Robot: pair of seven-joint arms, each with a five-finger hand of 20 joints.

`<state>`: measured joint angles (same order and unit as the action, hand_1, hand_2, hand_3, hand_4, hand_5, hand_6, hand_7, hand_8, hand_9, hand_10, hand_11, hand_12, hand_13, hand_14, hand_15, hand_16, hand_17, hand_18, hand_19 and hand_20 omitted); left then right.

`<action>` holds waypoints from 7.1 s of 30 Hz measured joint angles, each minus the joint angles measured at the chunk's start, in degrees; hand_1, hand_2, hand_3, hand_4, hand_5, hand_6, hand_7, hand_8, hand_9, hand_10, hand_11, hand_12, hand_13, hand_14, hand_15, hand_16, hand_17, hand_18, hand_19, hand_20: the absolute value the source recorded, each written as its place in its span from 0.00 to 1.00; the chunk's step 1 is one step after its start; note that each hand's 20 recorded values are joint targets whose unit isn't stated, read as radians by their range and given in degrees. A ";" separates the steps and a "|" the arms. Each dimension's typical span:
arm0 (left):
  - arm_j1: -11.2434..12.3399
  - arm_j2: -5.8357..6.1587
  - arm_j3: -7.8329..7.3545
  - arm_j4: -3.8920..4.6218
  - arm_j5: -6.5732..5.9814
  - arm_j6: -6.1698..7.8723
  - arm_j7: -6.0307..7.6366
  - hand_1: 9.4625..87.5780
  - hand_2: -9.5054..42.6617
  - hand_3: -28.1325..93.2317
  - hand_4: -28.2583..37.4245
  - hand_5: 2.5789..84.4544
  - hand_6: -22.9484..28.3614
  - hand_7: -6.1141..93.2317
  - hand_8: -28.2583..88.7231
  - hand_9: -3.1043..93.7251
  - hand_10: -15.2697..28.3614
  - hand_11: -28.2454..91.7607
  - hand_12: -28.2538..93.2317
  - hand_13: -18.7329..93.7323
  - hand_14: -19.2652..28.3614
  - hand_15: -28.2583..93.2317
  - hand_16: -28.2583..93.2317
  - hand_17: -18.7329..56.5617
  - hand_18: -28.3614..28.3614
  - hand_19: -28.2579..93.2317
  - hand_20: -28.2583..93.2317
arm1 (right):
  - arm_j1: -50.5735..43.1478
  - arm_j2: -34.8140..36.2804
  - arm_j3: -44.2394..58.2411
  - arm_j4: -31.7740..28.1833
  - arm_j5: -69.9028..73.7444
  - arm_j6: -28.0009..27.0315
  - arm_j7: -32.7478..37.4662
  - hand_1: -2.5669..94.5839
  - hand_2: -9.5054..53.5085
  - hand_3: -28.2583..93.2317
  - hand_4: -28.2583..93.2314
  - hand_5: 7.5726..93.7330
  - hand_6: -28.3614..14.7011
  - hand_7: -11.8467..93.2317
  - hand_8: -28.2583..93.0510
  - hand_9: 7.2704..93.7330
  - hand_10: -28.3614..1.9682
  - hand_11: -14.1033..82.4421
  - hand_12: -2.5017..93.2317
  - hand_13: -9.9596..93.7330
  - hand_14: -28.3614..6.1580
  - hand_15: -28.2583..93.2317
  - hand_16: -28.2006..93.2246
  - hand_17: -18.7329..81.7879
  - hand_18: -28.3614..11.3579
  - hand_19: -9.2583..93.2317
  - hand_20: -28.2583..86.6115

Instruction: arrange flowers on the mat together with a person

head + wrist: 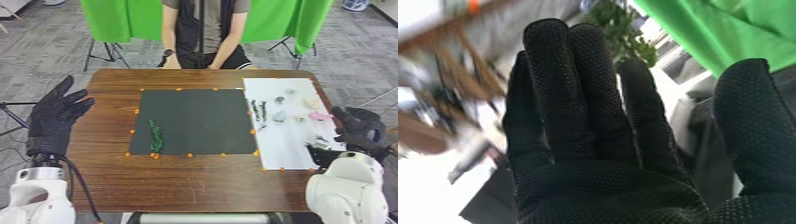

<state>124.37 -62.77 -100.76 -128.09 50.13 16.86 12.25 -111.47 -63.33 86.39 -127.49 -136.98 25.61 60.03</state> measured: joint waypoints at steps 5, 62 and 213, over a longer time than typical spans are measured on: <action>-0.03 0.00 -0.20 -0.11 0.00 -0.01 0.10 0.17 0.32 0.85 0.03 0.41 0.61 0.12 0.19 0.41 0.81 0.43 0.33 0.43 0.97 0.64 0.18 0.21 1.00 0.73 0.37 | -2.07 1.01 1.58 0.50 -8.67 -4.08 4.40 0.28 0.19 0.79 0.05 0.45 0.61 0.25 0.12 0.65 0.38 0.49 0.20 0.66 0.38 0.70 0.32 0.35 0.13 0.70 0.39; -0.23 1.52 -0.23 -1.07 -1.73 0.02 1.39 0.17 0.32 0.85 0.03 0.41 0.62 0.12 0.19 0.42 0.82 0.44 0.33 0.43 0.97 0.65 0.17 0.21 1.00 0.73 0.37 | 13.94 4.20 -19.55 6.33 -15.84 -15.82 1.01 0.57 0.00 0.75 0.01 0.91 0.70 0.34 0.22 0.93 0.59 0.55 0.25 0.82 0.55 0.76 0.38 0.41 0.23 0.80 0.40; 0.88 1.73 3.26 1.08 -2.82 -0.59 5.17 0.14 0.32 0.86 0.00 0.40 0.58 0.11 0.19 0.42 0.78 0.41 0.33 0.43 0.95 0.61 0.19 0.20 0.99 0.72 0.36 | -3.70 -10.67 6.04 3.82 76.80 -21.86 -55.61 0.19 0.32 0.84 0.01 0.41 0.69 0.25 0.12 0.52 0.41 0.32 0.19 0.50 0.31 0.53 0.37 0.25 0.25 0.48 0.43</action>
<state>125.25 -61.04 -97.51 -127.01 47.30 16.27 17.42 -115.17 -73.99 92.43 -123.68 -60.17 3.75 4.42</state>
